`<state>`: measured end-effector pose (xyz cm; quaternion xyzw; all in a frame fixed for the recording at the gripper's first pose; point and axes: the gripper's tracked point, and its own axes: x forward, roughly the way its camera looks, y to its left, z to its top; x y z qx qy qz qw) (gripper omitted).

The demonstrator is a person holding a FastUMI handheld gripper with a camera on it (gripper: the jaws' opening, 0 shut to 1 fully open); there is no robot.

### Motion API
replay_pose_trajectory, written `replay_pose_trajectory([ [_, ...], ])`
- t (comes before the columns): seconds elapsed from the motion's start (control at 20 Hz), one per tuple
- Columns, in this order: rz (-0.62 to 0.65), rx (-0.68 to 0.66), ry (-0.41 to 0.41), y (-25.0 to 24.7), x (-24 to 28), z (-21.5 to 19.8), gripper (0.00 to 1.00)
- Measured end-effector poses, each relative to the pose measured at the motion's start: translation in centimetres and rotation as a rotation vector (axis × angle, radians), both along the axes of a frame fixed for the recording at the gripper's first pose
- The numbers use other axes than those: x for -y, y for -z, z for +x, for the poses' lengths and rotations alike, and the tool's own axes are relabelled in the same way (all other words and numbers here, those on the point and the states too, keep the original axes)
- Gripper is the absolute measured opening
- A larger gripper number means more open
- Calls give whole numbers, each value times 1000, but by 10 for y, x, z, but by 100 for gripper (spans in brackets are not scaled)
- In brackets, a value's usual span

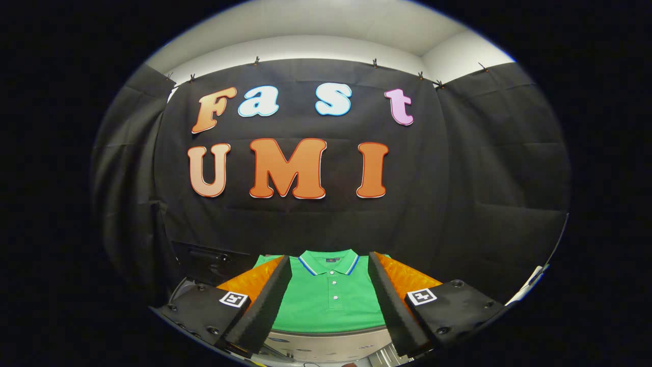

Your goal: Put the clothes into the washing machine and then close the washing machine lid.

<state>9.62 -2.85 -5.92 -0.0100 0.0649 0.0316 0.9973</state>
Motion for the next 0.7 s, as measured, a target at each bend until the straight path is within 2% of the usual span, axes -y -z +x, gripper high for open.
replay_pose_trajectory([
  [0.35, 24, -220, -32, 93, 2, 101, 98],
  [0.5, 19, -323, -41, 131, 5, 127, 98],
  [0.7, 51, -428, -14, 166, 10, 150, 98],
])
